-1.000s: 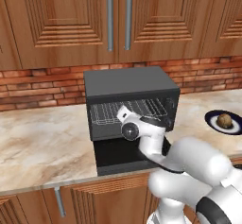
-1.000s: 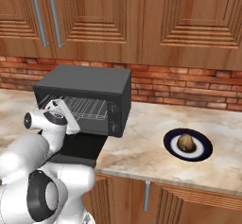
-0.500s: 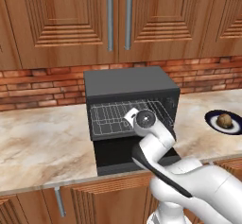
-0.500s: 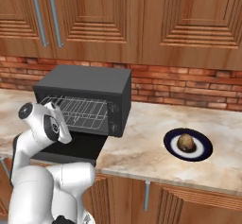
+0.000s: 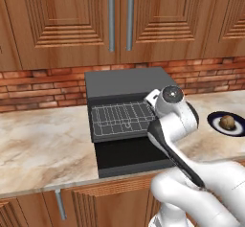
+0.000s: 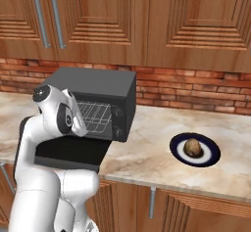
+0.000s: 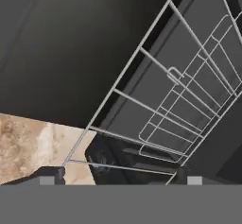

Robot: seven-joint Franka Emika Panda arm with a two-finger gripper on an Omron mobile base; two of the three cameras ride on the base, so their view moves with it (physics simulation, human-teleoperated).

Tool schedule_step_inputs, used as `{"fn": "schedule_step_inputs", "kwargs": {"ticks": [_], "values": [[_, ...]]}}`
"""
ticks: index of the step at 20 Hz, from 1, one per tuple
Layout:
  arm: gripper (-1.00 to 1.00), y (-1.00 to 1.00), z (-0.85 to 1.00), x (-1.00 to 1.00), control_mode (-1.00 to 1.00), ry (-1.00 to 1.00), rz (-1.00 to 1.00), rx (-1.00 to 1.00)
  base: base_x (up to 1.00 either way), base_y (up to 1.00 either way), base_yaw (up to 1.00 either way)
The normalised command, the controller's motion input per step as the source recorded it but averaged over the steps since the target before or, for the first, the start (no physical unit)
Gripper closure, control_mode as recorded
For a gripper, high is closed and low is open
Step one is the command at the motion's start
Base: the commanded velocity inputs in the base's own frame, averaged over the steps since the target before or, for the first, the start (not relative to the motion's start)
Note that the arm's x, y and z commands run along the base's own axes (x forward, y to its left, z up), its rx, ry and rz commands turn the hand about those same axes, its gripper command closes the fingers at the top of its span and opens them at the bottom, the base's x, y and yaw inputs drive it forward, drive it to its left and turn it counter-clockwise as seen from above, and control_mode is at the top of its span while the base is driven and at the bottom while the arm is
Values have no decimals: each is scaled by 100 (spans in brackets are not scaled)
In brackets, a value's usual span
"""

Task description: Open the toaster oven door. Place the bread on the top rack in the toaster oven and place the chicken drumstick on the bottom rack.

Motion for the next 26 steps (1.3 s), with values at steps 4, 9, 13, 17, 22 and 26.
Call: {"fn": "schedule_step_inputs", "kwargs": {"ticks": [4,9,13,17,22,26], "values": [[-100,-99,93,-33,-100,21,6,0,0,0,0],[-100,-100,26,-11,-100,27,4,0,0,0,0],[-100,-100,0,0,-100,30,12,0,0,0,0],[-100,-100,-13,0,-100,20,17,0,0,0,0],[-100,-100,-69,0,-100,0,22,0,0,0,0],[-100,-89,-100,4,-100,-1,30,-2,0,0,0]]}}
